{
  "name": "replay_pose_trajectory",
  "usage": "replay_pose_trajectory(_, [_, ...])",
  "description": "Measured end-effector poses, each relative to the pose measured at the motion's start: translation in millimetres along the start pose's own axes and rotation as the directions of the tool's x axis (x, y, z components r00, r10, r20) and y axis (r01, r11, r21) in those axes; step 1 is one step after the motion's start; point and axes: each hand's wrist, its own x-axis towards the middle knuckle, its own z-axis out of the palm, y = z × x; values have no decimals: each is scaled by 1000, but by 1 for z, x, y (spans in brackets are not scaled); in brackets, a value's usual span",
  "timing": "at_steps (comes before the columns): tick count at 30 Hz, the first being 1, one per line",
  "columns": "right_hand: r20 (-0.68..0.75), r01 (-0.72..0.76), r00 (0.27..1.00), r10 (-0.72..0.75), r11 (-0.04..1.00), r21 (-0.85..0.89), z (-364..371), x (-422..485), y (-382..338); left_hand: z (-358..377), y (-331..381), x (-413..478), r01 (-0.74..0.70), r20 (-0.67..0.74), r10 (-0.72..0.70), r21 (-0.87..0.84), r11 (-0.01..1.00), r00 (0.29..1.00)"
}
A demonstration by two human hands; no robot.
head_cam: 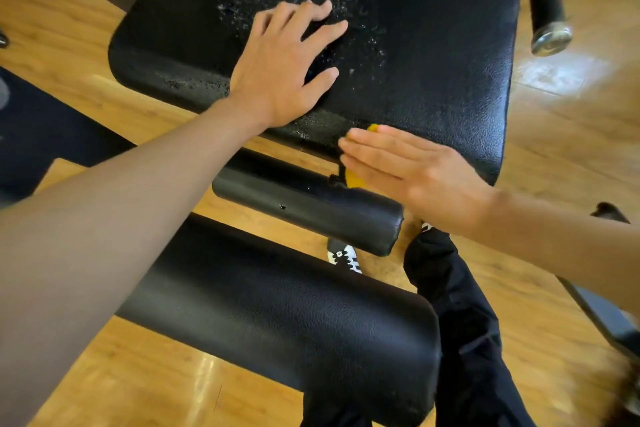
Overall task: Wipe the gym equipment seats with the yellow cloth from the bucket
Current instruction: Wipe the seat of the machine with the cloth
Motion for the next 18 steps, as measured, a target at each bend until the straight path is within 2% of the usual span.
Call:
replay_pose_trajectory(3, [51,-269,963,265,958,100,-35,-60,10,2,0,1,1,-13,-1,-6,1000,1000])
replay_pose_trajectory(5, [86,-395,918,387,908,140,-44,-71,6,3,-2,1,0,-18,0,-1,1000,1000])
replay_pose_trajectory(9, [40,-506,860,508,842,188,-35,-27,18,2,-3,2,10,-27,-10,7,1000,1000])
replay_pose_trajectory(13, [44,-623,766,642,722,301,-20,50,72,2,0,2,40,-35,-39,19,999,999])
replay_pose_trajectory(18, [38,-703,688,725,653,283,-3,113,133,2,0,0,89,-75,-85,46,995,994])
